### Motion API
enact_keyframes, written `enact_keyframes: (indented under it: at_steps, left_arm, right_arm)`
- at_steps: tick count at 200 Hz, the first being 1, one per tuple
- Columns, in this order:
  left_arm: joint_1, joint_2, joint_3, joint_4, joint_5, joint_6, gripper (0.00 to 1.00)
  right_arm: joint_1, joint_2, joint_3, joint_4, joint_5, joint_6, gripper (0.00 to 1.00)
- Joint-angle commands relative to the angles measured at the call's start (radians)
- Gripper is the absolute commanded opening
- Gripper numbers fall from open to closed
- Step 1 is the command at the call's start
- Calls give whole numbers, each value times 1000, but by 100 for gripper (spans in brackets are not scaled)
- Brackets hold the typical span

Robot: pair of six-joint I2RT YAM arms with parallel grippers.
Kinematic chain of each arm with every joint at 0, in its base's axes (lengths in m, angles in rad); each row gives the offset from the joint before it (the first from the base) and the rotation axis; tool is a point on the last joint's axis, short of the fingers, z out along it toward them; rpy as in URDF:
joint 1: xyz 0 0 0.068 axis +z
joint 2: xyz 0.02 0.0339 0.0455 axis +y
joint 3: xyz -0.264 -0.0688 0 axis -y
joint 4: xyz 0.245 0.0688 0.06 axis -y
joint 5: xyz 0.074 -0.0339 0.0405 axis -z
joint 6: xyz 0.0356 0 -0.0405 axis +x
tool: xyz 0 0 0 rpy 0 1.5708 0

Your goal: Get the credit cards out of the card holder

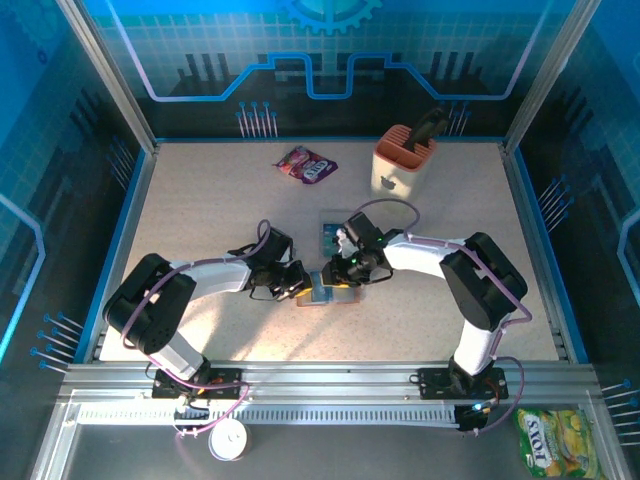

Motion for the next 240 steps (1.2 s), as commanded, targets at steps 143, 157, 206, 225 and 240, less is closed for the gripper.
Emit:
enact_keyframes:
  at_steps: [143,157,206,225,240]
  left_arm:
    - [-5,17,-1,-49,-22,20,11]
    - [-5,18,1,-49,-22,20,11]
    - [-5,18,1,-50,-22,25,11]
    - [-6,17,-2,-50,-22,25,11]
    - [-6,19,-5,-49,-22,24,11]
  right_arm:
    - [-9,-30,-52,123,-89,77,28]
    - [-9,-25,-55,134,-95,82,25]
    - [-11,-33,-77,141,-84,81,17]
    - [-16,-42,-89,135,-77,75,14]
    - [-22,-58,-99,132,-73,70,13]
